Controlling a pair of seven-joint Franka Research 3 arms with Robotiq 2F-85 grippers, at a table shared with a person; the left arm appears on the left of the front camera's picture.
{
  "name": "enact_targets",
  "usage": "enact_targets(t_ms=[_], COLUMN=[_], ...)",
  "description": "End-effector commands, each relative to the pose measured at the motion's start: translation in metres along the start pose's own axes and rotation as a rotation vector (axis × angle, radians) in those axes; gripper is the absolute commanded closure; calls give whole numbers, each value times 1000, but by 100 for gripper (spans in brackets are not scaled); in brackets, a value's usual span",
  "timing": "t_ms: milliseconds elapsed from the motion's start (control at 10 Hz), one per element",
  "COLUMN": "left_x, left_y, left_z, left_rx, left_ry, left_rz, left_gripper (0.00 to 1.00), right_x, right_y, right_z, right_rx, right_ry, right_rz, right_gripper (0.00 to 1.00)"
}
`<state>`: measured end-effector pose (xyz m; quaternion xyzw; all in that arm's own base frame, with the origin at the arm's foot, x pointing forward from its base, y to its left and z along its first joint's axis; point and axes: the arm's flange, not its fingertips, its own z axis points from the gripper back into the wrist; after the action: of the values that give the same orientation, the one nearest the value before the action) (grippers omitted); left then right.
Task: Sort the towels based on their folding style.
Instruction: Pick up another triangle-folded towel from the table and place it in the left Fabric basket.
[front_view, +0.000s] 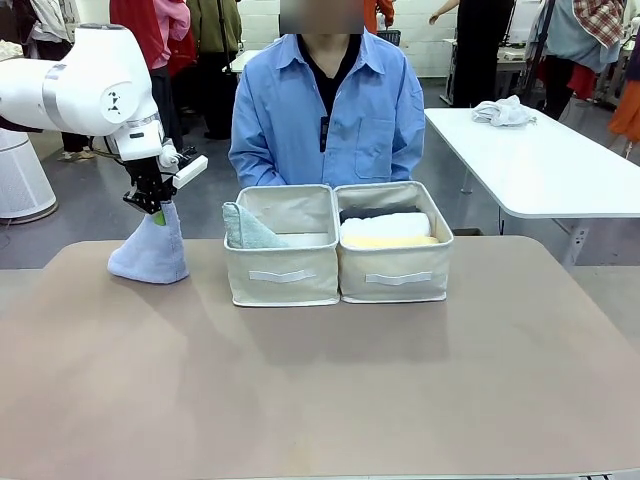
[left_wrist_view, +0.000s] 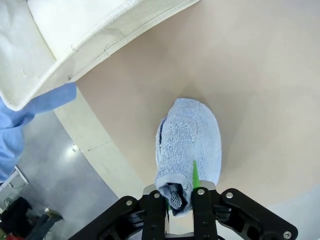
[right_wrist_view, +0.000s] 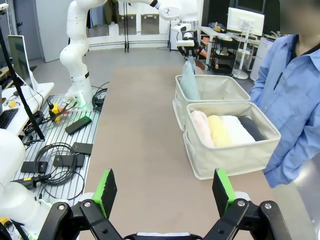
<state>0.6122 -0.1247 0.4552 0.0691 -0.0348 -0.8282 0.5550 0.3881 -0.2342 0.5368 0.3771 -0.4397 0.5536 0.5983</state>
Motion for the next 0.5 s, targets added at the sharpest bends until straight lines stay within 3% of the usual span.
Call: enact_targets(t_ms=[0, 200, 400], left_x=[-6, -12, -14], left_y=[-5, -16, -38], left_z=[12, 53, 124], left_rx=[1, 2, 1], left_ry=[19, -31, -65], left_rz=[27, 91, 219], left_gripper=[100, 100, 100], right_x=[-1, -1, -1], right_y=[4, 4, 4], right_z=[-1, -1, -1], right_rx=[7, 7, 7], right_ry=[-9, -9, -9], right_rz=[10, 10, 10], right_gripper=[0, 0, 0])
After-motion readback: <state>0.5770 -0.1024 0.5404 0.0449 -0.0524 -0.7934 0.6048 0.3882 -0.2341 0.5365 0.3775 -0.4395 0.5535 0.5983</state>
